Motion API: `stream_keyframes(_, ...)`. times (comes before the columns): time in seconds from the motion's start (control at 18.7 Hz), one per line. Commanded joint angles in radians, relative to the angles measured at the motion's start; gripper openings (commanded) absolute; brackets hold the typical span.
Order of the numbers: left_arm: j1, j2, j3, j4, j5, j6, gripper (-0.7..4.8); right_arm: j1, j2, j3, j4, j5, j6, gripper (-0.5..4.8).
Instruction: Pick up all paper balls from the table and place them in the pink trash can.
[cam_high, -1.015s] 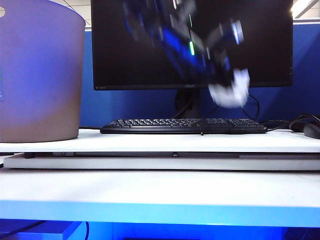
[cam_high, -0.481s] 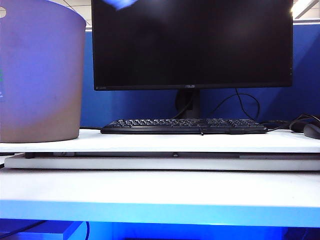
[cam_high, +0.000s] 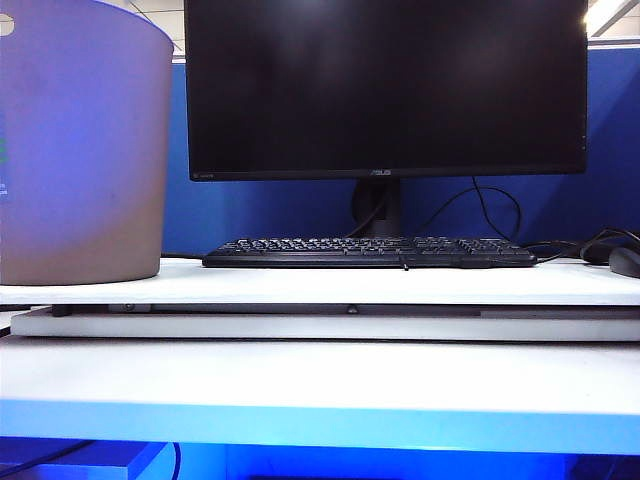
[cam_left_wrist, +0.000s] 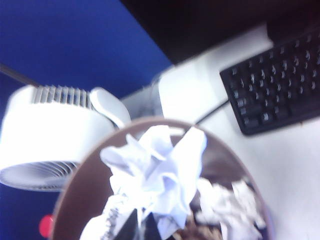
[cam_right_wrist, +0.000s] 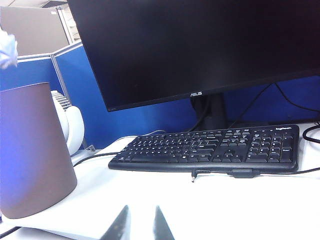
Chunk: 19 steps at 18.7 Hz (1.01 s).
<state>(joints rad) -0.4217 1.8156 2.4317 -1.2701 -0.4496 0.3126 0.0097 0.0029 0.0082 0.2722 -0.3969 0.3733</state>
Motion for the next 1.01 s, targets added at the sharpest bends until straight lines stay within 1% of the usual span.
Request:
stream_keyframes(0.05, -0.002, -0.006, -0.007, -0.035, -0.004, -0.032, 0.04, -0.002, -0.002, -0.002, 0.022, 0.002, 0.001, 0.64)
stream_keyframes(0.11, -0.002, -0.006, -0.011, -0.040, -0.013, -0.040, 0.47, -0.002, -0.002, -0.002, 0.026, 0.002, 0.001, 0.64)
stream_keyframes(0.16, -0.002, -0.006, -0.012, -0.053, -0.027, -0.053, 1.76, -0.002, -0.002, -0.002, 0.039, 0.001, 0.001, 0.64)
stream_keyframes(0.21, -0.002, -0.008, -0.012, -0.054, -0.030, -0.059, 2.36, -0.002, -0.002, -0.002, 0.048, 0.002, 0.001, 0.64)
stream_keyframes(0.27, -0.002, -0.016, -0.014, -0.060, -0.029, -0.059, 2.58, -0.002, -0.002, 0.000, 0.053, 0.002, 0.001, 0.64)
stream_keyframes(0.32, -0.002, -0.037, -0.028, -0.059, -0.029, -0.059, 2.58, -0.002, -0.002, 0.006, 0.053, 0.002, 0.001, 0.64)
stream_keyframes(0.43, -0.002, -0.079, -0.045, -0.058, -0.029, -0.058, 2.83, -0.002, -0.002, 0.016, 0.055, 0.002, 0.001, 0.64)
stream_keyframes(0.48, -0.002, -0.106, -0.047, -0.057, -0.029, -0.059, 2.82, -0.002, -0.002, 0.020, 0.055, 0.002, 0.001, 0.63)
stream_keyframes(0.53, -0.002, -0.135, -0.047, -0.057, -0.031, -0.061, 2.66, -0.002, -0.002, 0.021, 0.059, 0.002, 0.001, 0.63)
stream_keyframes(0.59, -0.002, -0.185, -0.047, -0.057, -0.040, -0.067, 1.51, -0.002, -0.002, 0.021, 0.074, 0.000, 0.001, 0.63)
stream_keyframes(0.64, -0.003, -0.241, -0.047, -0.057, -0.033, -0.067, -0.20, -0.001, -0.002, 0.021, 0.093, -0.005, 0.001, 0.63)
stream_keyframes(0.69, -0.003, -0.306, -0.047, -0.054, -0.015, -0.076, -0.06, -0.001, -0.002, 0.021, 0.113, -0.010, 0.001, 0.63)
stream_keyframes(0.85, -0.003, -0.491, -0.047, -0.052, 0.075, -0.132, -0.06, -0.001, -0.002, 0.021, 0.152, -0.026, 0.001, 0.63)
stream_keyframes(0.91, -0.003, -0.552, -0.047, -0.048, 0.107, -0.153, -0.06, -0.001, -0.002, 0.021, 0.152, -0.026, 0.001, 0.63)
stream_keyframes(0.96, -0.003, -0.647, -0.047, -0.028, 0.161, -0.187, -0.06, -0.001, -0.002, 0.021, 0.151, -0.025, 0.001, 0.63)
stream_keyframes(1.01, -0.003, -0.711, -0.047, -0.019, 0.166, -0.196, -0.06, -0.001, -0.002, 0.021, 0.151, -0.025, 0.001, 0.63)
